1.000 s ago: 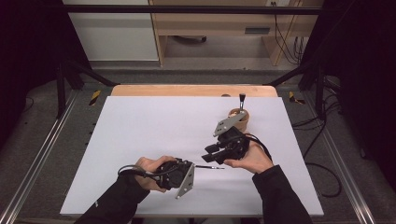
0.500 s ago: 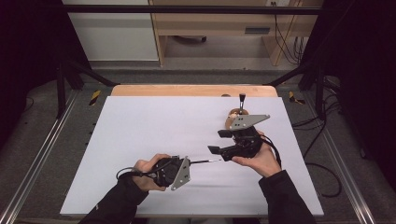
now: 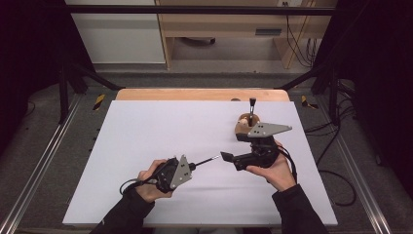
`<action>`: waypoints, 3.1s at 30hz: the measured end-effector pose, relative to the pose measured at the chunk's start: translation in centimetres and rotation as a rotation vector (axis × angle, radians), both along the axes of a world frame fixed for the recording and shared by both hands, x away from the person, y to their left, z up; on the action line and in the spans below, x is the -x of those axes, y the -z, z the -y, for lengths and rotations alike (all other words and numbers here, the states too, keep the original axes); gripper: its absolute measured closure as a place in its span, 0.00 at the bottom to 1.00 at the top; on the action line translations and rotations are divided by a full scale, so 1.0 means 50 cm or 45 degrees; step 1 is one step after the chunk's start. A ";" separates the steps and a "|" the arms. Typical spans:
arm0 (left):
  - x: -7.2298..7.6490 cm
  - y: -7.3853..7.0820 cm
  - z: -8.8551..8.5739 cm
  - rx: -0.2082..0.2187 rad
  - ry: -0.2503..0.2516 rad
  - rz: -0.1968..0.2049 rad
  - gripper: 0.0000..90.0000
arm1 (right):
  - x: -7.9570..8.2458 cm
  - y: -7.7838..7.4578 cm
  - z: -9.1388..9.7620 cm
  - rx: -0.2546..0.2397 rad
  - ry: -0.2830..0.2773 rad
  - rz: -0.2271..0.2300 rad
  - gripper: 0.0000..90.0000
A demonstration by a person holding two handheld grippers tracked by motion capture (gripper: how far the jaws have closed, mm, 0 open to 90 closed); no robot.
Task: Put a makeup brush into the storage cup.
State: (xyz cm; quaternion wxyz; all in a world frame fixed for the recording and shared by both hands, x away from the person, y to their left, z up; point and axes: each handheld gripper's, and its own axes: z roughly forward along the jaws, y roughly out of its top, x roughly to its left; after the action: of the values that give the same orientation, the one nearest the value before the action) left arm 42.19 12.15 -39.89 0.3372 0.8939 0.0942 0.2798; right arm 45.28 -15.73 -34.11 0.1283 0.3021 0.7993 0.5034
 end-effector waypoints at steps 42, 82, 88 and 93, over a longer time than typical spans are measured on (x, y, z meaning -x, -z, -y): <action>0.005 0.018 -0.035 0.490 -0.354 -0.170 0.94 | 0.007 0.063 -0.055 -0.248 0.160 -0.028 0.16; -0.003 0.018 0.015 0.608 -0.477 -0.207 0.94 | -0.007 0.086 -0.101 -0.495 0.234 -0.105 0.31; -0.001 0.017 0.027 0.627 -0.486 -0.212 0.94 | -0.010 0.093 -0.099 -0.523 0.248 -0.128 0.38; 0.001 0.016 0.035 0.634 -0.485 -0.215 0.94 | -0.010 0.096 -0.101 -0.525 0.241 -0.139 0.44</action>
State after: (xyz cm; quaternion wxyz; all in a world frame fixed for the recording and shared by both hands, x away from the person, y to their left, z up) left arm 42.16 10.37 -40.71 0.4781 0.7703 0.3531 0.2310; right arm 45.79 -10.66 -38.89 0.0671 0.4221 0.6534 0.6249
